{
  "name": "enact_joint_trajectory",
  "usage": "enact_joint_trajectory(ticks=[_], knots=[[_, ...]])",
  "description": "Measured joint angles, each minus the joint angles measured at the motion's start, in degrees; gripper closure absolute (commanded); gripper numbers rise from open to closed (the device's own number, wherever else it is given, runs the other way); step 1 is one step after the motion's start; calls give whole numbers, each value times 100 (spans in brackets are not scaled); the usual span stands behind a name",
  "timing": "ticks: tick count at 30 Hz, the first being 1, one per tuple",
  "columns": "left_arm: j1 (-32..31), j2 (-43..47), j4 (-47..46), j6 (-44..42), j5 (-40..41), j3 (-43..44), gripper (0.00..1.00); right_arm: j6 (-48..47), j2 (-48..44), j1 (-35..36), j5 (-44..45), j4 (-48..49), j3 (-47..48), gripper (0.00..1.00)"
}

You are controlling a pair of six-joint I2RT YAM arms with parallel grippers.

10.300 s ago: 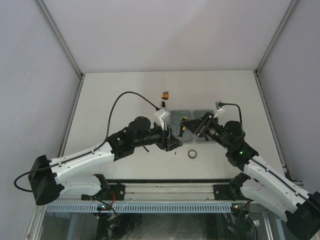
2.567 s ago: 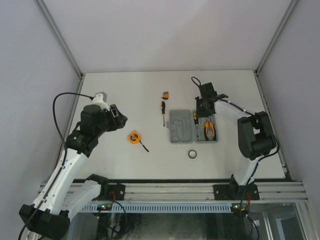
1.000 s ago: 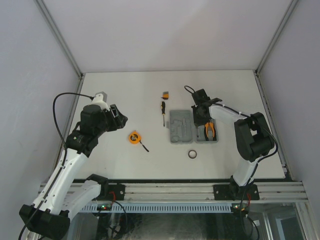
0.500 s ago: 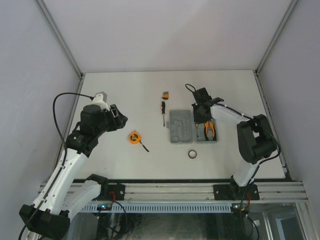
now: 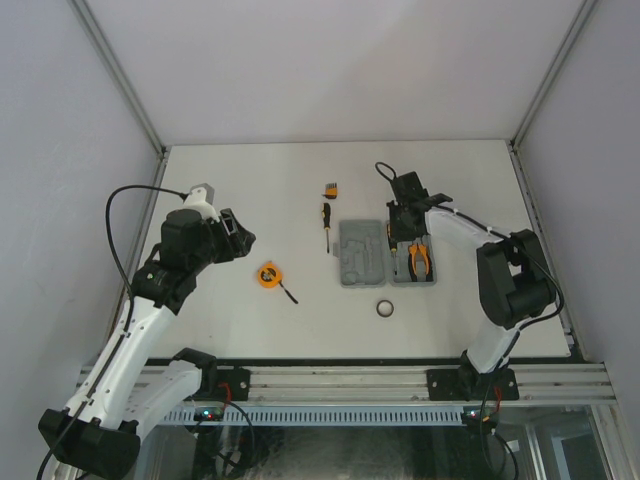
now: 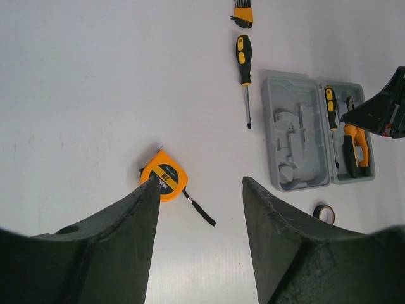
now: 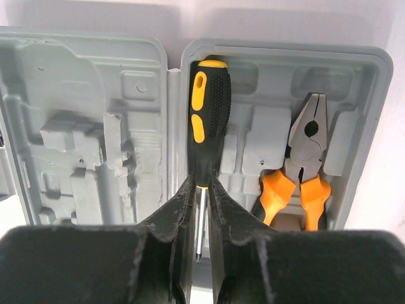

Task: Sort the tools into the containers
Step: Place the screwdriver in the storage box.

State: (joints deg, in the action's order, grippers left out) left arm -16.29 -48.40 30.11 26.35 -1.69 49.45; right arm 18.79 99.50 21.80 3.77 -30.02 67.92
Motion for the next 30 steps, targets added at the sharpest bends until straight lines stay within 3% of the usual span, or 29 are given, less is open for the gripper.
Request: enact_joint_trajectory(ticks=[30], knots=[[26, -26, 0, 2, -2, 0, 41, -11, 590, -4, -74, -122, 271, 95]])
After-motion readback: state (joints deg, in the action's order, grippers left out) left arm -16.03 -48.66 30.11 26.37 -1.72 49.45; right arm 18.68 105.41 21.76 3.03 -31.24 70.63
